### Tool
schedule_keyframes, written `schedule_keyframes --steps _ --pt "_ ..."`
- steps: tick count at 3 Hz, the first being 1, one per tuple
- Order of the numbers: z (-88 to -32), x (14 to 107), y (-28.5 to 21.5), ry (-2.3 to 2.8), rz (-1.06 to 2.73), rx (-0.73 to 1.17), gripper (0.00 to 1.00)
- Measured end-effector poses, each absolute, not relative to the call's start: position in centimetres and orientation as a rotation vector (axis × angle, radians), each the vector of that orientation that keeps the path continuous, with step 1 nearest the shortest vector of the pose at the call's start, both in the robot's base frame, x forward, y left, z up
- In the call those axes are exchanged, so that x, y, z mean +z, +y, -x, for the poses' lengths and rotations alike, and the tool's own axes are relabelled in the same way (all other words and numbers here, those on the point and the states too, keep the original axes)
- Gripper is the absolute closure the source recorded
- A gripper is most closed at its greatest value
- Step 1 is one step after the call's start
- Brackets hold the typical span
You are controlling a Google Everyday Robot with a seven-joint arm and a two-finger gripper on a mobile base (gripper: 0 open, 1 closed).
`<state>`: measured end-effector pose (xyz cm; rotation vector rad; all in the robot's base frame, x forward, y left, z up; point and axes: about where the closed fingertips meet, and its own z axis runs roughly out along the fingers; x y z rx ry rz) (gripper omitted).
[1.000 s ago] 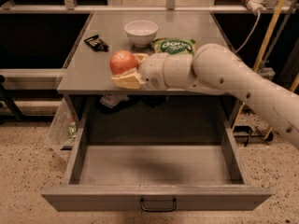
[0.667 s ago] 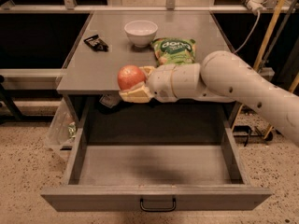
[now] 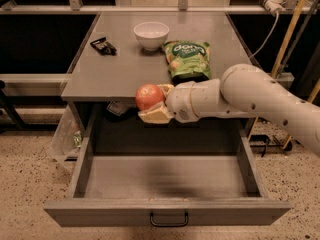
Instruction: Place apple into top drawer
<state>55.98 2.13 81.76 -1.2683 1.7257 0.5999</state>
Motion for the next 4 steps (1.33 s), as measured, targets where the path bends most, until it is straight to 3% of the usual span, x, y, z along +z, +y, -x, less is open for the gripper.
schedule_keyframes --steps 2,4 --pt "-56.2 82.6 2.8 1.674 1.277 0.653 1.0" --pt "-51.9 86.5 2.5 1.487 1.309 0.783 1.0"
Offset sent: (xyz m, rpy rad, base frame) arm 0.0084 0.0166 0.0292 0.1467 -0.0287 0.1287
